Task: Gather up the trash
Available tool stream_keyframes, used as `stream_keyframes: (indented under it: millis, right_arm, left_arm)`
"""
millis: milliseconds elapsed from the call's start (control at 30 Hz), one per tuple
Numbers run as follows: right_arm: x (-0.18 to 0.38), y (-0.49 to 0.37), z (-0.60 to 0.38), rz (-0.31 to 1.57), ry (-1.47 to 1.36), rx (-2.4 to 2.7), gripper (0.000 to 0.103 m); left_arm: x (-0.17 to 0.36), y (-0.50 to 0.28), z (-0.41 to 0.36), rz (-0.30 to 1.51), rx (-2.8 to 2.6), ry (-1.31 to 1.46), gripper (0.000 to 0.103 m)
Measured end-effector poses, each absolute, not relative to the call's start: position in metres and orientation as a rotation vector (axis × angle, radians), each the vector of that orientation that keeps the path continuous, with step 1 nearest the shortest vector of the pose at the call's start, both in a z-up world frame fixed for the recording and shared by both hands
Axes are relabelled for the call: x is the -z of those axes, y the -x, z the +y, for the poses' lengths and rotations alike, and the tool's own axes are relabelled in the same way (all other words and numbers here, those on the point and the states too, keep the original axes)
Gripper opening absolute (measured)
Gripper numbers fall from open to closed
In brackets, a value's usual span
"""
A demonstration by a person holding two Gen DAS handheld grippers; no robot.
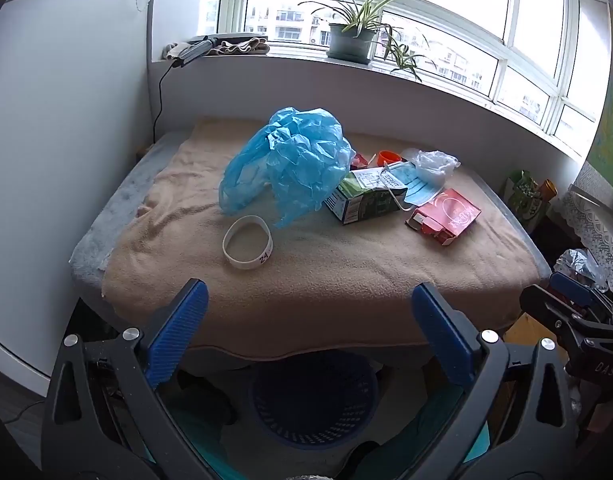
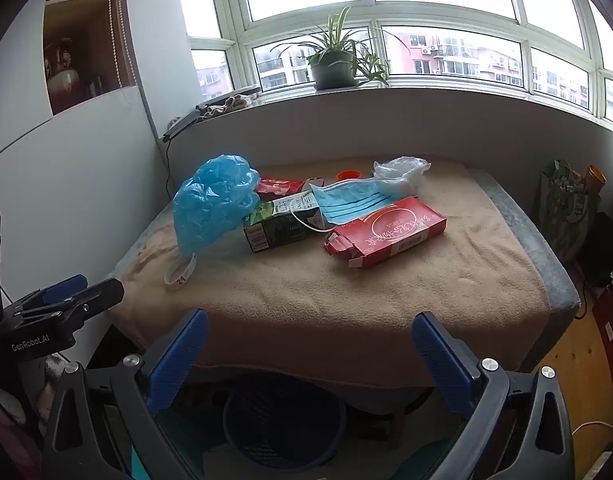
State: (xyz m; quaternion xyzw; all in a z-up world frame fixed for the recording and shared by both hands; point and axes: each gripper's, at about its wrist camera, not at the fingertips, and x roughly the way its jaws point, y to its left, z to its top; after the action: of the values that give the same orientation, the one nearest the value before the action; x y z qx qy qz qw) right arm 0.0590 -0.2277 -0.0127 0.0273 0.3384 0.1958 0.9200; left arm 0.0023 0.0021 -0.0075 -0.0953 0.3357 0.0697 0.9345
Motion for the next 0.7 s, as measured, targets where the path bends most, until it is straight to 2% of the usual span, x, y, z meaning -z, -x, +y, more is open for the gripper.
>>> stream_keyframes:
  millis: [700]
  right_arm:
    - [0.015,-0.062,-0.242,0.693,-0.089,-0.382,0.103]
  left_arm:
    - [0.005,-0.012,-0.017,0.687,-0.122,0.189,0.103]
